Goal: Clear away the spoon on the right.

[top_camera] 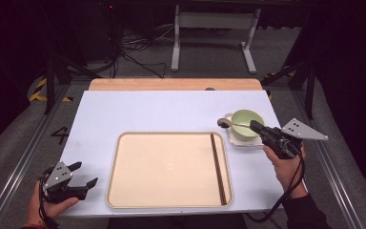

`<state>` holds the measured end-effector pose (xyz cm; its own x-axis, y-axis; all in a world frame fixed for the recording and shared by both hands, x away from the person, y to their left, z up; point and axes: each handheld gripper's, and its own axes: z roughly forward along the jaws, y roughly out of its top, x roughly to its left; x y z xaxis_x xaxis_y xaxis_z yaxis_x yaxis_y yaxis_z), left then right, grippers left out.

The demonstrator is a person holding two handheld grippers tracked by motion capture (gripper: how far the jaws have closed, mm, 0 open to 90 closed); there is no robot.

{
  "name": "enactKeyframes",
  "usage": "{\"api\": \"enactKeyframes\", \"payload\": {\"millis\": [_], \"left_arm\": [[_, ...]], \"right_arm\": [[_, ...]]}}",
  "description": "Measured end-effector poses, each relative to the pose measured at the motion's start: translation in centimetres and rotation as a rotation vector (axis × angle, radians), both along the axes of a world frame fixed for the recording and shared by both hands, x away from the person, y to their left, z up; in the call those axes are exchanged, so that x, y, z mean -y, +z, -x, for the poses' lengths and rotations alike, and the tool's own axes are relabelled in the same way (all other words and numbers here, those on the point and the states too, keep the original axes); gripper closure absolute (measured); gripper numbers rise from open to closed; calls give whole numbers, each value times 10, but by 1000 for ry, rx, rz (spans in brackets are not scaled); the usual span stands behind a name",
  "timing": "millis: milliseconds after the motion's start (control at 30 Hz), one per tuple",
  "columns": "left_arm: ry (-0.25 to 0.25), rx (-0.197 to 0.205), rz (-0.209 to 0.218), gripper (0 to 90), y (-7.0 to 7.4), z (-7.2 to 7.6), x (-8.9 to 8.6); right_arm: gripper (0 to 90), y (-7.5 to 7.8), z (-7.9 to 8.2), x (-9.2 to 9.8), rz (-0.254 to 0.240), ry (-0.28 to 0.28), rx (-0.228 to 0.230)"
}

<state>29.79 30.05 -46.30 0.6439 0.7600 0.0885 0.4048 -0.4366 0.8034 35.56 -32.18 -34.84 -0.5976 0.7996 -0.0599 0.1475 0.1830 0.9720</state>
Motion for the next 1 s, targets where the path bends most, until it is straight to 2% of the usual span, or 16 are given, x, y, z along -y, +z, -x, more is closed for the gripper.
{"api": "enactKeyframes", "payload": {"millis": [267, 533, 633, 767, 900, 1000], "left_arm": [[-2, 0, -2, 191, 0, 0, -1], [-1, -2, -6, 191, 0, 0, 0], [-2, -2, -8, 191, 0, 0, 0], [-2, -2, -7, 191, -1, 0, 0], [-7, -4, -10, 191, -1, -1, 1], [-5, -7, -12, 191, -1, -1, 1]], "right_arm": [[900, -9, 1, -29, 75, 80, -23], [900, -24, 0, -55, 177, 116, -25], [900, -28, -1, -59, 194, 119, -38], [900, -32, -1, -64, 244, 114, -25], [899, -36, 3, -74, 318, 133, -7], [898, -39, 5, -79, 354, 142, 3]]}}
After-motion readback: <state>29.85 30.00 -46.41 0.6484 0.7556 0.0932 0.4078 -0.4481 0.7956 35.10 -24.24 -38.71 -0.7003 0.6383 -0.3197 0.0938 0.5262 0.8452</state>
